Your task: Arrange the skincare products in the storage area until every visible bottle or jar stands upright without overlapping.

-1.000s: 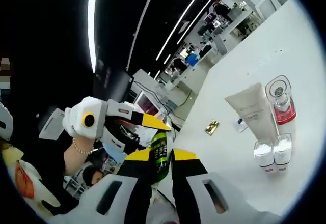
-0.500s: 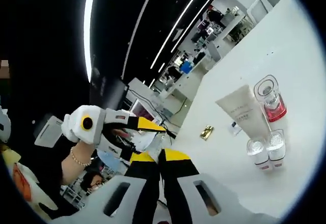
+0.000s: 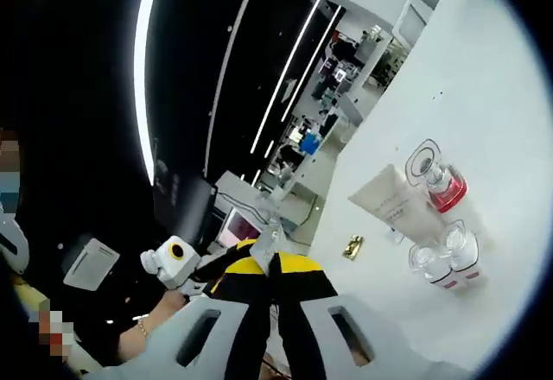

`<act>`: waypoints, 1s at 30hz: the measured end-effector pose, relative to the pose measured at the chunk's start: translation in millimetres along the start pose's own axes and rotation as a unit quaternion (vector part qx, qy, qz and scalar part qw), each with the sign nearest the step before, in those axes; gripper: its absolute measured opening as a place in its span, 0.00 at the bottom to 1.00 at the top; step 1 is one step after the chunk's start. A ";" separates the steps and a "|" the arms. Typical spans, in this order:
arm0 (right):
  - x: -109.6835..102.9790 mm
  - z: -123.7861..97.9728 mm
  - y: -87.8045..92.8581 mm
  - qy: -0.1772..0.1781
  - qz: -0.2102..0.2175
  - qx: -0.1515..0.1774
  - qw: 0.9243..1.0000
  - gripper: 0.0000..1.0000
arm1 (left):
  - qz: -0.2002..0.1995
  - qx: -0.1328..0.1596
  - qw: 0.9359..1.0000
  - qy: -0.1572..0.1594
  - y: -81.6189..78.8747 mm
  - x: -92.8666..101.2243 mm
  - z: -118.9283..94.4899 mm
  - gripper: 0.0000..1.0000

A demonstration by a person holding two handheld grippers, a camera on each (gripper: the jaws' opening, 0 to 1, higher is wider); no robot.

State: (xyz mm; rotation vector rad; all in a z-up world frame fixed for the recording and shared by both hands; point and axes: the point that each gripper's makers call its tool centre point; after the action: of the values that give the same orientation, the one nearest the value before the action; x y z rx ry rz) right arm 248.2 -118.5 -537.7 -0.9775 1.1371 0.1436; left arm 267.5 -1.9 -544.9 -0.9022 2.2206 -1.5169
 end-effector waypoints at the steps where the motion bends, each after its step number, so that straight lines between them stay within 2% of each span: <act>1: -2.4 0.4 -1.8 -0.005 -0.012 0.007 1.000 0.01 | -0.017 0.003 1.000 -0.006 0.6 6.2 1.5 0.58; 2: -3.9 0.7 -2.0 -0.006 -0.018 0.008 1.000 0.01 | -0.033 0.012 0.999 -0.007 1.8 7.9 1.2 0.59; 4: -6.1 2.5 -2.0 -0.008 -0.017 0.010 1.000 0.01 | -0.089 0.042 0.995 0.000 5.3 5.6 -1.4 0.60; 7: -14.1 4.8 -5.2 -0.024 -0.009 0.024 0.999 0.01 | -0.132 0.072 0.989 0.009 3.1 9.8 -2.4 0.59; 12: -24.9 7.0 -11.8 -0.043 0.008 0.045 0.998 0.01 | -0.205 0.116 0.972 0.027 1.9 17.5 -3.2 0.61; 15: -32.7 7.6 -16.6 -0.057 0.022 0.058 0.996 0.01 | -0.243 0.145 0.958 0.036 0.3 17.6 -5.5 0.62; 17: -37.5 7.5 -18.7 -0.066 0.030 0.065 0.995 0.01 | -0.263 0.152 0.952 0.043 2.3 22.0 -4.5 0.62; 19: -43.8 7.8 -20.3 -0.076 0.043 0.072 0.994 0.01 | -0.272 0.158 0.948 0.046 3.6 26.0 -3.2 0.62; 23: -54.2 10.8 -17.5 -0.093 0.064 0.080 0.990 0.01 | -0.310 0.186 0.929 0.078 -7.0 40.8 -2.2 0.56; 28: -58.9 14.4 -12.6 -0.103 0.090 0.087 0.987 0.01 | -0.323 0.203 0.919 0.100 -15.5 56.2 1.7 0.44; 30: -59.5 14.9 -10.7 -0.104 0.102 0.092 0.985 0.01 | -0.324 0.208 0.916 0.113 -18.9 62.5 2.2 0.34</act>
State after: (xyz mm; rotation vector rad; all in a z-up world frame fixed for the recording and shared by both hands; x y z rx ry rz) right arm 237.2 -92.7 -482.1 -0.6653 1.0359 0.2941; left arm 227.6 -48.6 -522.4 -1.4562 1.6717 -2.3755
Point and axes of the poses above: the point that each gripper's makers call its tool centre point, and the gripper's own axes: z roughly forward along the fingers, x roughly to its right, y roughly out of its underside, and after that the axes turned 1 degree about -x, right-handed
